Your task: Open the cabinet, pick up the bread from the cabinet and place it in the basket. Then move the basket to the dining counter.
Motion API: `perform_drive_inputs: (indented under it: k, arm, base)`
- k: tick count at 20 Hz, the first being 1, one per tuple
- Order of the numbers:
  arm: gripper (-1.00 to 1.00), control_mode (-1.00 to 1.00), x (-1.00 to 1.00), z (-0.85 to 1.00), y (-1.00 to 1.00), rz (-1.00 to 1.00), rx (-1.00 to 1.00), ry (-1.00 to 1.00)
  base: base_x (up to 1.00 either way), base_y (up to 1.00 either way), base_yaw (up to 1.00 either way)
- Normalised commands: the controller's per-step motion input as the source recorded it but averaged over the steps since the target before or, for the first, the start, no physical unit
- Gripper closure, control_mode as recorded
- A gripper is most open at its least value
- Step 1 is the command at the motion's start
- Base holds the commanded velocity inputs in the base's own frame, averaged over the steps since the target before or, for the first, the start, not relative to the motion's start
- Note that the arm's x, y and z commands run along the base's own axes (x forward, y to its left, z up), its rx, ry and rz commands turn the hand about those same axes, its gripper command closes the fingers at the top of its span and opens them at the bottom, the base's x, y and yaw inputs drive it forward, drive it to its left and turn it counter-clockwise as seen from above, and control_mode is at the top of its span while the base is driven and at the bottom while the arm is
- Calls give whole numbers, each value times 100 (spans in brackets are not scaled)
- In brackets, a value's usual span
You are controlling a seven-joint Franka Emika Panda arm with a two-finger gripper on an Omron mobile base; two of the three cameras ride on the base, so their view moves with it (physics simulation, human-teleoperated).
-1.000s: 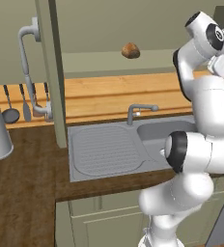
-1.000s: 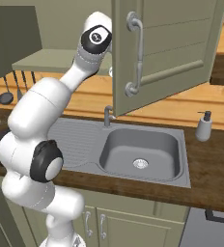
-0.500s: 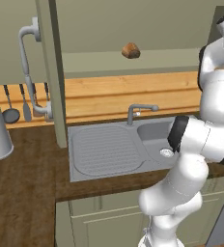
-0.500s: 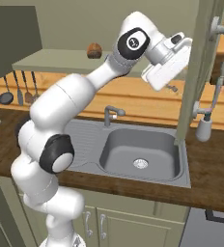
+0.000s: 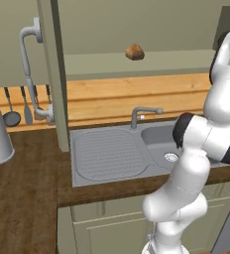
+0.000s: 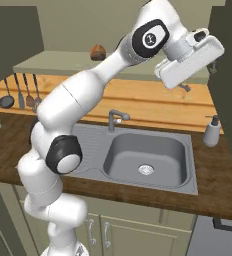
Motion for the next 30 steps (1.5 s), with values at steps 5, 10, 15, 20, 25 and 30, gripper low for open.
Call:
perform_drive_inputs:
  k: [5,10,15,20,25,30]
  arm:
    - [-100,-100,-60,-20,100,-4,0,-30]
    - [-100,-100,-41,-64,100,-6,0,-30]
    - [-100,-100,-13,-64,100,-10,6,-30]
    - [-100,-100,10,-20,74,-22,40,-42]
    - [-100,-100,14,18,80,17,28,-38]
    - [-100,-100,0,67,29,54,1,-39]
  base:
    - [0,0,0]
    - [0,0,0]
    - [0,0,0]
    - [0,0,0]
    - [0,0,0]
    - [0,0,0]
